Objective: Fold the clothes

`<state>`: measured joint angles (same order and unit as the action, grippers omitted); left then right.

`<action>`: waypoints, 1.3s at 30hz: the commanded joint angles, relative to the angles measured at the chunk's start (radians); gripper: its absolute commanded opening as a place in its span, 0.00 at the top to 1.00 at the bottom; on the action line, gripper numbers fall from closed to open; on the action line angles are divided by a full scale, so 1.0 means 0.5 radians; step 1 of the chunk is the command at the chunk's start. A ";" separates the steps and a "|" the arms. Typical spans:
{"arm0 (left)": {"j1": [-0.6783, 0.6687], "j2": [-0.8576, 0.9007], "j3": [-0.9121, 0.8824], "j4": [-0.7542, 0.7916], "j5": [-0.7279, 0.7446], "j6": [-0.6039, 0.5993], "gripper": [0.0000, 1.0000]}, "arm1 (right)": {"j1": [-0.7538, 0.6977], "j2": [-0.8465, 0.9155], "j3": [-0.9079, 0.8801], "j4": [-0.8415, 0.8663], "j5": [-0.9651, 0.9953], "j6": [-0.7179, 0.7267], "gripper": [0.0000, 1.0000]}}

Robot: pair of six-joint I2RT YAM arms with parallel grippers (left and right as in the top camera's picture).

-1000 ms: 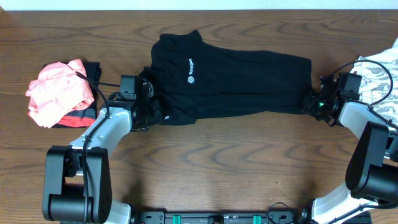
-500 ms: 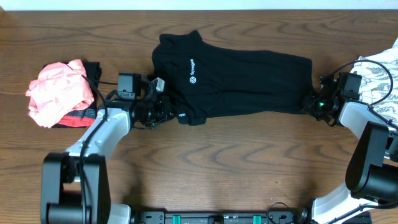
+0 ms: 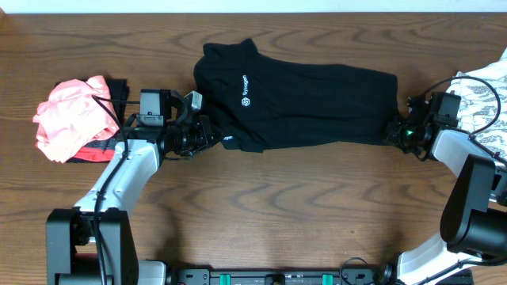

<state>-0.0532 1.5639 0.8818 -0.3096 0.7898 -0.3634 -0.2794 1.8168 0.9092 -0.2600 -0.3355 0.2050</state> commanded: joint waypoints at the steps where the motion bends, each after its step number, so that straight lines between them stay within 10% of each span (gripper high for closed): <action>1: 0.009 -0.024 0.044 0.002 0.018 -0.002 0.94 | -0.056 0.096 -0.065 -0.064 0.311 0.006 0.99; 39: 0.008 -0.024 0.044 -0.323 0.021 -0.004 0.83 | -0.079 0.096 -0.065 -0.086 0.311 0.008 0.99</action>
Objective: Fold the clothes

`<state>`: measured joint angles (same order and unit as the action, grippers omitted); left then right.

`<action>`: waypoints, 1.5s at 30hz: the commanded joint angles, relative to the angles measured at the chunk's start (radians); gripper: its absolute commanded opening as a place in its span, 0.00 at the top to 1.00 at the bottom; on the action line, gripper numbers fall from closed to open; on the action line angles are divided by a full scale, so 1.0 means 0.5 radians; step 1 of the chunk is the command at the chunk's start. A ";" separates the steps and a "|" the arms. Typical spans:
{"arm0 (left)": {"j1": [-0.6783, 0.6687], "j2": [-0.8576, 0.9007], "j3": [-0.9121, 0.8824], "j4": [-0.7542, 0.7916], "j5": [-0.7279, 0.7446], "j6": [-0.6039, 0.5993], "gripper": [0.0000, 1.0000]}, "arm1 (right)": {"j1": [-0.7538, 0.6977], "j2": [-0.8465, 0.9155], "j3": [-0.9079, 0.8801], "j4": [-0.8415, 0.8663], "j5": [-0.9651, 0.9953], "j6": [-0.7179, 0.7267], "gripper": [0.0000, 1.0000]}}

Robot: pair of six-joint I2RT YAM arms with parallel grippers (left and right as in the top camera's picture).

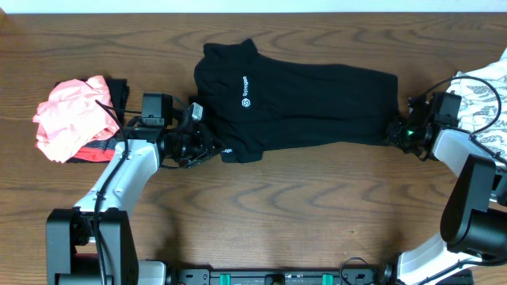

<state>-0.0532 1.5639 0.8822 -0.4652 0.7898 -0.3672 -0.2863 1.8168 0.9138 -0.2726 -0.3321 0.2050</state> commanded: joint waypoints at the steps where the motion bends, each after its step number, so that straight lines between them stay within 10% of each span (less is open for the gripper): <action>1: 0.008 -0.024 0.043 -0.012 0.021 0.004 0.83 | -0.064 0.096 -0.074 -0.060 0.304 0.008 0.99; 15: 0.008 -0.024 0.043 0.871 0.039 -0.311 0.94 | -0.068 0.096 -0.074 -0.074 0.304 0.007 0.99; 40: -0.253 0.323 0.043 1.208 -0.568 -0.340 0.93 | -0.040 0.096 -0.074 -0.063 0.343 0.007 0.99; 45: -0.247 0.465 0.043 1.157 -0.576 -0.340 0.56 | -0.040 0.096 -0.074 -0.068 0.343 0.007 0.99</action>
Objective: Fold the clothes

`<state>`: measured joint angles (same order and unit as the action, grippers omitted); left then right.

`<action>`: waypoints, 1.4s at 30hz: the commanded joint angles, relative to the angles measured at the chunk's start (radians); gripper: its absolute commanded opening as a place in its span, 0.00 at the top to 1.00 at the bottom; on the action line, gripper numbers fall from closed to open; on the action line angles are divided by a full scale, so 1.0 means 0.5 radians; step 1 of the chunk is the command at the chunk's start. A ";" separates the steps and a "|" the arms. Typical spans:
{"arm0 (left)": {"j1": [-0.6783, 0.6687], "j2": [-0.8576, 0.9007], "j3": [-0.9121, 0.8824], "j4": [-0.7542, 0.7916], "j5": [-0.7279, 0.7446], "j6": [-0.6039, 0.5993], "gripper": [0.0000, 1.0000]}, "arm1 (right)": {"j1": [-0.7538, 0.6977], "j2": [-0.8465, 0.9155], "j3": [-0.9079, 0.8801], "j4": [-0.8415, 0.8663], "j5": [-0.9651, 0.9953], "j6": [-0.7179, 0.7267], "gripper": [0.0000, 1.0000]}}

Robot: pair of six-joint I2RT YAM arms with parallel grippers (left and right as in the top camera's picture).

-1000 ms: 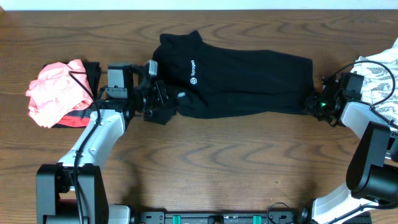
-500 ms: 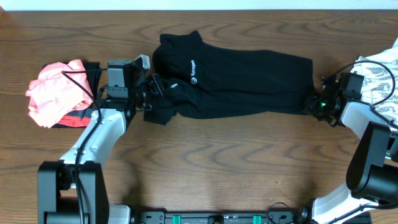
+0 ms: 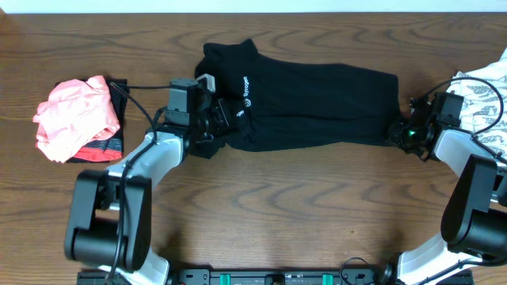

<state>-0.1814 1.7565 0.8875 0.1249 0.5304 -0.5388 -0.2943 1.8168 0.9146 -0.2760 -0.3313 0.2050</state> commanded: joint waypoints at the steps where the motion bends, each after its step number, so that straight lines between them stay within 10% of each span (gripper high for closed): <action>1: 0.018 0.085 0.032 -0.024 -0.043 0.005 0.50 | -0.024 0.096 -0.076 -0.062 0.341 0.007 0.99; 4: 0.057 0.058 0.053 0.008 0.037 0.004 0.36 | -0.024 0.096 -0.076 -0.069 0.341 0.005 0.99; 23: 0.169 -0.468 0.111 -0.082 0.053 0.005 0.37 | -0.025 0.096 -0.075 -0.093 0.342 -0.001 0.99; 31: 0.091 -0.413 0.105 -0.465 -0.091 0.204 0.76 | -0.024 0.096 -0.076 -0.098 0.341 -0.001 0.99; 42: 0.178 -0.394 0.105 -0.779 -0.569 0.366 0.81 | -0.024 0.096 -0.076 -0.116 0.342 -0.010 0.99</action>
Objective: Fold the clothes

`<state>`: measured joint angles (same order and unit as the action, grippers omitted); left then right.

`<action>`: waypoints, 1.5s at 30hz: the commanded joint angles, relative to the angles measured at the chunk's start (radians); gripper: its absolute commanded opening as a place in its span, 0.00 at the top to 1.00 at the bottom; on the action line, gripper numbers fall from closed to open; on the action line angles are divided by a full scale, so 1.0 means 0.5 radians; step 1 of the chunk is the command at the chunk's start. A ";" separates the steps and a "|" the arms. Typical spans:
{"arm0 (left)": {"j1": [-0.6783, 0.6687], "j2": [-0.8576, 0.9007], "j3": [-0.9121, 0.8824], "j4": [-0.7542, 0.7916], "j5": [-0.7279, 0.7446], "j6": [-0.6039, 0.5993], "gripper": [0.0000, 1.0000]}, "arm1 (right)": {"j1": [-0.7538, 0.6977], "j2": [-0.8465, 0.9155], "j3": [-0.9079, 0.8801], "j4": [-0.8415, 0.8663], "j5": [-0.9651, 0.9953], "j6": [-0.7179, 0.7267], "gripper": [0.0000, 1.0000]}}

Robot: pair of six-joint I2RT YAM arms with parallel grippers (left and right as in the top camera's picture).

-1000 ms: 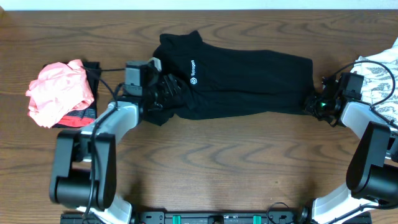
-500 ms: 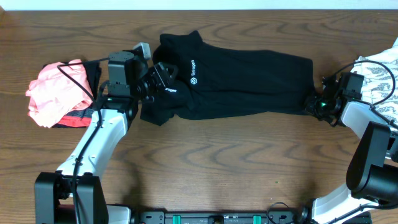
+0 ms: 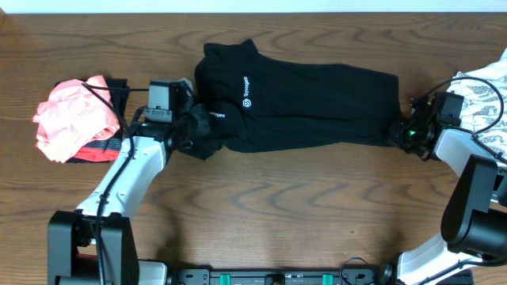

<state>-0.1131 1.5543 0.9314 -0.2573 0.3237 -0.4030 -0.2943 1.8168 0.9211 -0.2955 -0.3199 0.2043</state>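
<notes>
A black shirt (image 3: 317,103) with a white chest logo lies spread across the middle of the table, collar to the left. My left gripper (image 3: 204,127) is at the shirt's lower left edge, apparently shut on the short sleeve (image 3: 215,117), which lies turned up against the body with small white lettering showing. My right gripper (image 3: 396,131) sits at the shirt's lower right hem corner, shut on the cloth there. The fingertips of both are dark against the black fabric.
A pink garment (image 3: 71,115) lies on a dark folded one at the left edge. A white patterned cloth (image 3: 483,87) lies at the right edge behind the right arm. Bare wood table (image 3: 277,206) stretches along the front.
My left gripper has moved left and slightly down, from over the shirt's chest back to its left edge. The sleeve's small lettering now shows beside it. The right gripper has not moved.
My left gripper first held the sleeve sticking out at the shirt's lower left, then had it slightly lower. Later it was over the chest with the sleeve carried inward. Now it is back at the left edge, sleeve tucked in. The right gripper stayed on the hem corner throughout.
</notes>
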 commanded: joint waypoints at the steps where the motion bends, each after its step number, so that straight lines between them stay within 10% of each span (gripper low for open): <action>1: 0.049 0.011 0.017 -0.031 -0.209 0.095 0.81 | -0.024 0.096 -0.089 -0.077 0.319 -0.008 0.99; 31: 0.069 0.544 0.000 -0.182 -0.320 0.110 0.87 | -0.024 0.096 -0.089 -0.096 0.320 -0.038 0.99; 45: 0.497 0.595 0.000 -0.236 -0.663 0.050 0.87 | -0.026 0.096 -0.089 -0.099 0.319 -0.037 0.99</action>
<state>0.0742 1.7882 0.9642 -0.3584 0.0784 -0.3622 -0.2943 1.8168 0.9230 -0.3031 -0.3168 0.2008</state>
